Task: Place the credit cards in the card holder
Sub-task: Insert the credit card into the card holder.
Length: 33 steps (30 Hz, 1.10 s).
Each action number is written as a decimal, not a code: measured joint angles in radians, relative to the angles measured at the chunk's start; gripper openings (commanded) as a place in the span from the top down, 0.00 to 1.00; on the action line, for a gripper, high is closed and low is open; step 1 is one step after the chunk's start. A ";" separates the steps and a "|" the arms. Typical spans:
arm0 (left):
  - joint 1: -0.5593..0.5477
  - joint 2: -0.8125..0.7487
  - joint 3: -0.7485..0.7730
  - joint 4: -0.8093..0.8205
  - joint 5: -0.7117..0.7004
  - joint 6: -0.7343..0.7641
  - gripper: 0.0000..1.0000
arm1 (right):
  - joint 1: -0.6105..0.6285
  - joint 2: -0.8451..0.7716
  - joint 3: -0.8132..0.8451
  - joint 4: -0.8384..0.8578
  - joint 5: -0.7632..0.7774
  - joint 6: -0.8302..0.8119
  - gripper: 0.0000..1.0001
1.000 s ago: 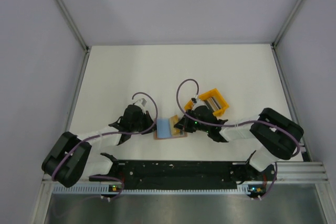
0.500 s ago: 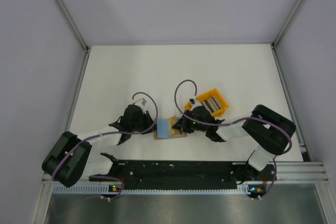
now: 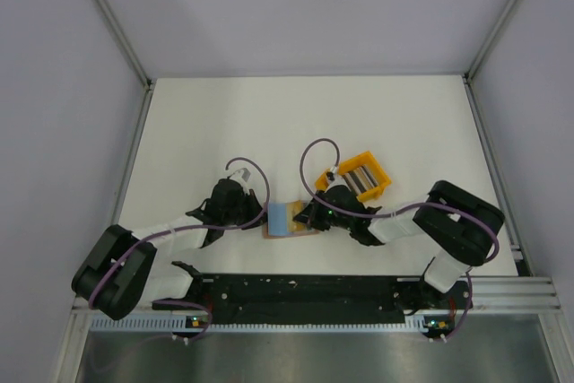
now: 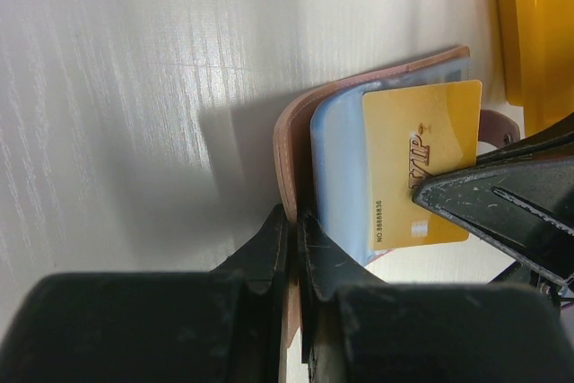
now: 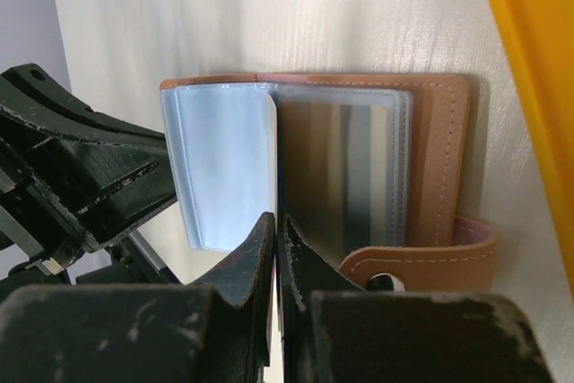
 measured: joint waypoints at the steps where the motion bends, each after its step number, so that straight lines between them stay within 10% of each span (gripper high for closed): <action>1: 0.000 0.000 0.000 0.000 0.000 0.000 1.00 | 0.005 0.000 0.000 0.000 0.005 0.004 1.00; 33: 0.000 0.000 0.000 0.000 0.000 0.000 1.00 | 0.021 0.049 -0.027 0.109 -0.011 0.084 1.00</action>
